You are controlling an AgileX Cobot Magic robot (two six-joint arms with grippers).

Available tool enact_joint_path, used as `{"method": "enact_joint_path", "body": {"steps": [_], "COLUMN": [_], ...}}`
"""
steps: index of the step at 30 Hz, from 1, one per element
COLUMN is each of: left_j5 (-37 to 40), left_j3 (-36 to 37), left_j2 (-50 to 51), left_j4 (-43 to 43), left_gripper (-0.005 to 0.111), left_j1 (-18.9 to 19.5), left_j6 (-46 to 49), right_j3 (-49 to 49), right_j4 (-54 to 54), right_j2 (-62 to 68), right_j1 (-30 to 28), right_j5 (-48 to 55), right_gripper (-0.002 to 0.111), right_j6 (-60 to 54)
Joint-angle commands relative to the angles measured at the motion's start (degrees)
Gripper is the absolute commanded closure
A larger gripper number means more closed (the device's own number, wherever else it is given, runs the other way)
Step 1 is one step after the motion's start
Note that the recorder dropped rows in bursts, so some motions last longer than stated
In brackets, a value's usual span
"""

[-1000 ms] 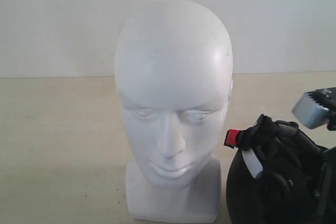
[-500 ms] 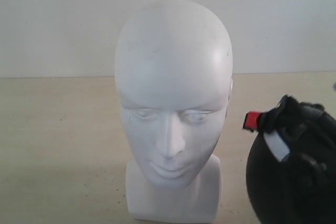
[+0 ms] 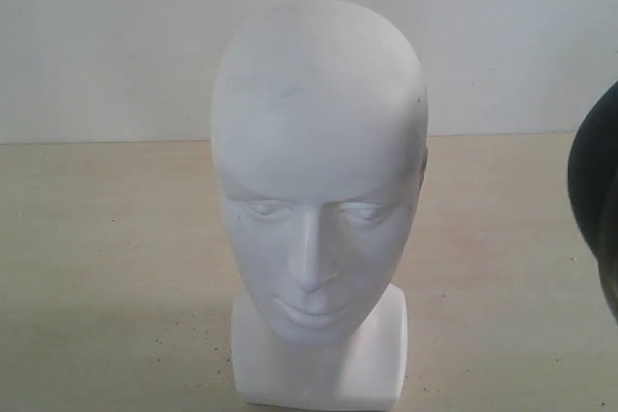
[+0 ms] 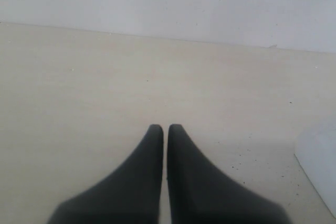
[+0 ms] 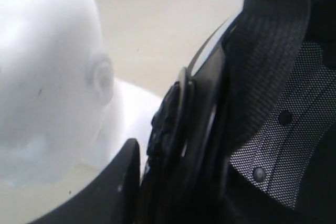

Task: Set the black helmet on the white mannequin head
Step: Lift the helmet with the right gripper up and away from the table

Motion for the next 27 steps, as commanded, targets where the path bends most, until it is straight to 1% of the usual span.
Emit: {"method": "enact_joint_path", "body": {"steps": [1,5,9,11,14,16,17,19,20,27], "left_j5": [-0.06,-0.06,-0.06,-0.06,-0.06,-0.06,-0.06,-0.06,-0.06,-0.06], "left_j3": [0.21,0.21,0.21,0.21,0.21,0.21,0.21,0.21,0.21,0.21], "left_j2": [-0.17,-0.17,-0.17,-0.17,-0.17,-0.17,-0.17,-0.17,-0.17,-0.17], "left_j4": [0.09,0.09,0.09,0.09,0.09,0.09,0.09,0.09,0.09,0.09], "left_gripper": [0.102,0.102,0.102,0.102,0.102,0.102,0.102,0.102,0.102,0.102], "left_j1": [-0.33,-0.33,-0.33,-0.33,-0.33,-0.33,-0.33,-0.33,-0.33,-0.33], "left_j6": [0.19,0.19,0.19,0.19,0.19,0.19,0.19,0.19,0.19,0.19], "right_j3": [-3.15,-4.95,-5.10,-5.10,-5.10,-5.10,-5.10,-5.10,-5.49,-9.70], "right_j4": [-14.04,-31.43,-47.34,-57.59,-71.84,-79.00,-81.72,-91.88,-94.30,-94.41], "right_j2": [-0.75,-0.75,-0.75,-0.64,-0.64,-0.64,-0.64,-0.64,-0.64,-0.12], "right_j1": [3.96,9.65,14.73,16.99,18.13,17.87,17.87,17.87,17.87,17.87], "right_j5": [-8.90,-13.35,-21.42,-25.35,-29.71,-32.39,-32.79,-33.71,-34.22,-39.09], "right_gripper": [0.109,0.109,0.109,0.109,0.109,0.109,0.109,0.109,0.109,0.109], "right_j6": [14.78,34.93,55.96,65.69,81.64,89.89,94.31,105.47,105.16,105.16]}}
